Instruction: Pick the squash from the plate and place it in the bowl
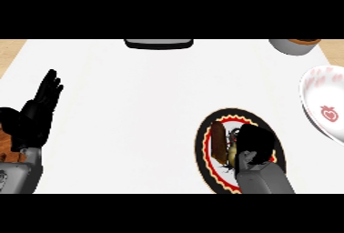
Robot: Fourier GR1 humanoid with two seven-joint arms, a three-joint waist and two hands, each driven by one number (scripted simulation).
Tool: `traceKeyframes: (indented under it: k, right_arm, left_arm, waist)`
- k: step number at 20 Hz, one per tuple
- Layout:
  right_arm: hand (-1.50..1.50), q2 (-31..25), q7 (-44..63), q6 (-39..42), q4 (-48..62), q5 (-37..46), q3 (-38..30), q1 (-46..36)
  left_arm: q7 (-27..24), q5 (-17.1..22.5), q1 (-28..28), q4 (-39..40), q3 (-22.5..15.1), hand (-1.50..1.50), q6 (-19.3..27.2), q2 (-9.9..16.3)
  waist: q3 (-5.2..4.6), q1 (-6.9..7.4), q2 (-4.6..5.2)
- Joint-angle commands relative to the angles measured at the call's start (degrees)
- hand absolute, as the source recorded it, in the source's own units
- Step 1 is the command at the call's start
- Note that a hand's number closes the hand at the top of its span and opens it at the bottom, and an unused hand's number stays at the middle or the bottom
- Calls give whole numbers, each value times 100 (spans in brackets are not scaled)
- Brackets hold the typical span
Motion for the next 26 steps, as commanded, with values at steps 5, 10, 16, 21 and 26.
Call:
traceKeyframes:
  k: [5,10,16,21,26]
  right_arm:
    - [150,67,-21,-547,803,207,-303,-296]
    - [150,-71,-378,-817,816,536,-348,-153]
    - [150,-862,-2252,-670,-289,556,508,259]
    - [150,-1273,-4712,-611,-1465,-479,1291,350]
    - [150,-2697,-6120,-995,-3188,-966,549,858]
  left_arm:
    - [7,-44,339,-293,254,0,-361,11]
    - [176,-302,325,-415,137,0,-143,-229]
    - [122,-99,262,-230,433,0,-419,-10]
    - [30,-183,297,-133,350,0,-292,-149]
    - [20,-172,458,-150,461,0,-215,-155]
  waist:
    - [15,21,15]
    - [15,7,12]
    - [18,-35,-15]
    - [49,-128,-111]
    - [30,-391,-108]
